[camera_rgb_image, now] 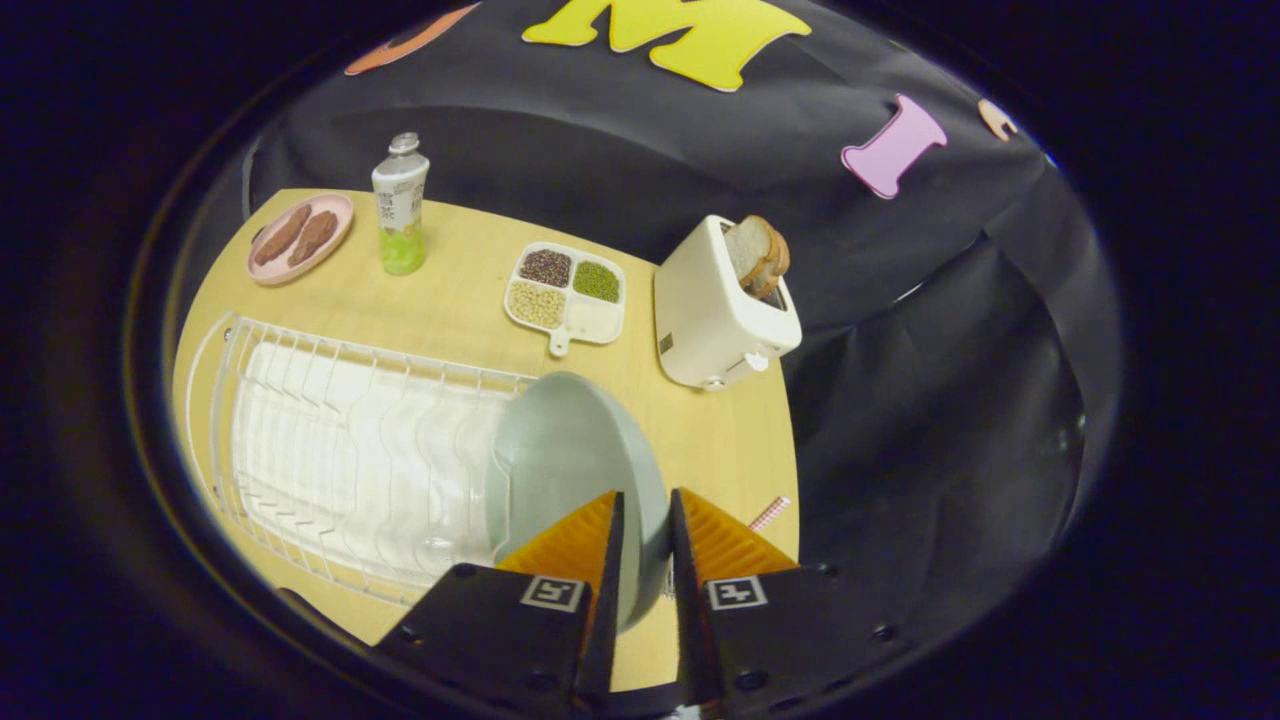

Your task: Take the plate from the dish rack, then take the spoon from the basket and place it into the plate.

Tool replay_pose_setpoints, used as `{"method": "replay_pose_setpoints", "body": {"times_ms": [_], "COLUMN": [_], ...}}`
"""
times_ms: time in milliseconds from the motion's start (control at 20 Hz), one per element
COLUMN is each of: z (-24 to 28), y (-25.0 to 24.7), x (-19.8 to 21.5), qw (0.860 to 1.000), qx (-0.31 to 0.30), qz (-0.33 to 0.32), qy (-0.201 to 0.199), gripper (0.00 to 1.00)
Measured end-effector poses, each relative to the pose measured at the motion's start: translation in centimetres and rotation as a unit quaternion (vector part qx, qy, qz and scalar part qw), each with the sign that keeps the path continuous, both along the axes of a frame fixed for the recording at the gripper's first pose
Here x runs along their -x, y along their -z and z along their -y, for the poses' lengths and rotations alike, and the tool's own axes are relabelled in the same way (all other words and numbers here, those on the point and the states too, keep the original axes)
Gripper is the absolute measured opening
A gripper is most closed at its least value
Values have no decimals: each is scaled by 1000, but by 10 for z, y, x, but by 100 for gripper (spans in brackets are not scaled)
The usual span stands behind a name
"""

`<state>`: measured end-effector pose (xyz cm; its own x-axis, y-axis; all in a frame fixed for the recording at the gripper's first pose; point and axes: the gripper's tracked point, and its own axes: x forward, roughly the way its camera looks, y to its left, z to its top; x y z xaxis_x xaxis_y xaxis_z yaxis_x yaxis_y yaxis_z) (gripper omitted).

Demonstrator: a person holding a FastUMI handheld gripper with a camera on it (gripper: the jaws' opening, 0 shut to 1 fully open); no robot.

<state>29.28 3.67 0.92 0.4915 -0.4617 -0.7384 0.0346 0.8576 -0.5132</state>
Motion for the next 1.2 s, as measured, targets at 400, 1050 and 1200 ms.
{"method": "replay_pose_setpoints", "body": {"times_ms": [400,1050,1200], "z": [-22,-19,-19], "y": [-8,-30,-47], "x": [18,36,51], "qw": [995,983,983], "qx": [95,124,74], "qz": [31,124,161], "qy": [25,59,45], "gripper": [12,12,12]}}
